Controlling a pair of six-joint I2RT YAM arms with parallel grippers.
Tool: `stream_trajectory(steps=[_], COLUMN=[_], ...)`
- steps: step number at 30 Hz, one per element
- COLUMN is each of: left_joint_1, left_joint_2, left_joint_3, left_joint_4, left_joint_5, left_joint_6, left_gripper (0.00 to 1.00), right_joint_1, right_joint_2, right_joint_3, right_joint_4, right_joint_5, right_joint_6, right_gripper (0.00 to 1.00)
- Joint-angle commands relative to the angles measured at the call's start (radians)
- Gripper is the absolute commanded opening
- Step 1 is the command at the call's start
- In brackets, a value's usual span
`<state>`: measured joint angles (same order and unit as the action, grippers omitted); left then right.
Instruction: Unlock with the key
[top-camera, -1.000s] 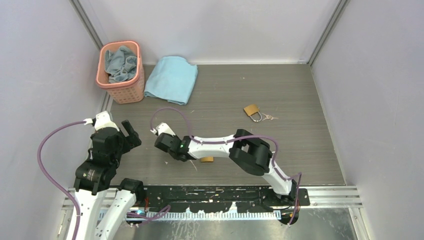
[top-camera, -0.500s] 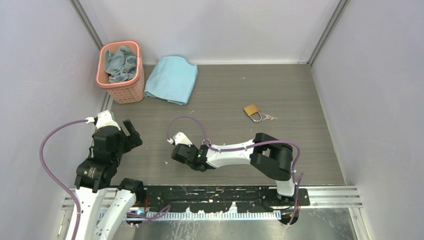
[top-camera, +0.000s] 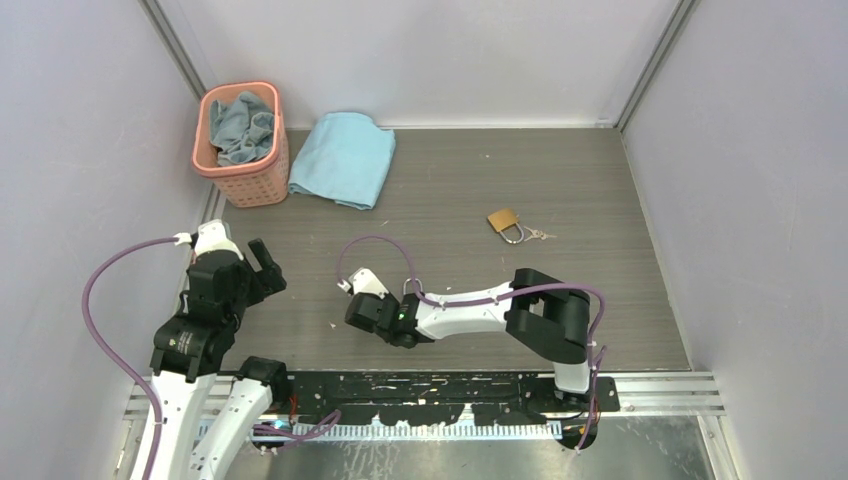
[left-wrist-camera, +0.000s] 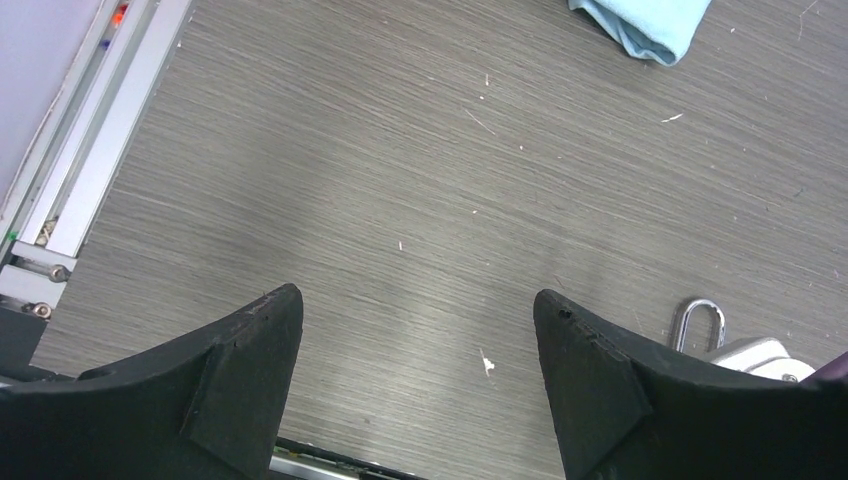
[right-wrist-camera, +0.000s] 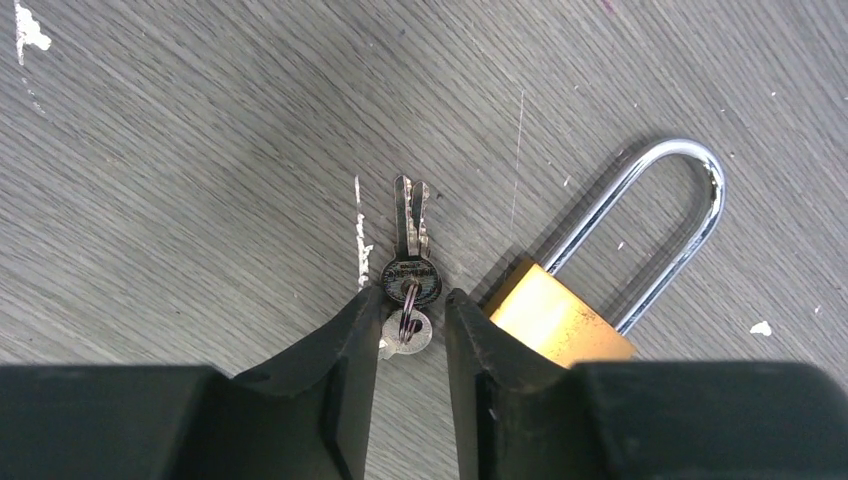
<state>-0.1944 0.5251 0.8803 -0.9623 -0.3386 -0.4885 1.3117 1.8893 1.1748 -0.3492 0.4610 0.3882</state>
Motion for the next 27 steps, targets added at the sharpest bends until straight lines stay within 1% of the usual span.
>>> stream_trajectory(steps=[1,7,13,18,27], left_joint_1=[-0.001,-0.001,-0.001,-0.001,-0.001], left_joint_2=[-0.001,-0.005,-0.009,-0.01,-0.01], left_joint_3=[0.0,-0.001,-0.003,-0.003,-0.004], left_joint_4=[0.034,0.037,0.039,0.04,0.043], left_joint_5=[0.013,0.022,0.027,0.03,0.038], left_joint_6=[0.017,0.019,0.022,0.023,0.025], left_gripper=[0.85,0.85,0.85,0.85,0.85], right_joint_1=[0.001,0.001,0.001,0.001,-0.001], right_joint_2=[-0.053,-0.088,-0.12,-0.141,-0.16], right_joint_3=[0.028,0.032,0.047,0.059,0.076], right_joint_4=[-0.019,-0.019,-0.013,-0.005,0.001], right_joint_5=[0.002,0.008,0.013,0.023,0.058], right_joint_6=[0.011,0.011,0.009,0.009,0.009], right_gripper=[0.39,0.51,0.58,0.61,0.62])
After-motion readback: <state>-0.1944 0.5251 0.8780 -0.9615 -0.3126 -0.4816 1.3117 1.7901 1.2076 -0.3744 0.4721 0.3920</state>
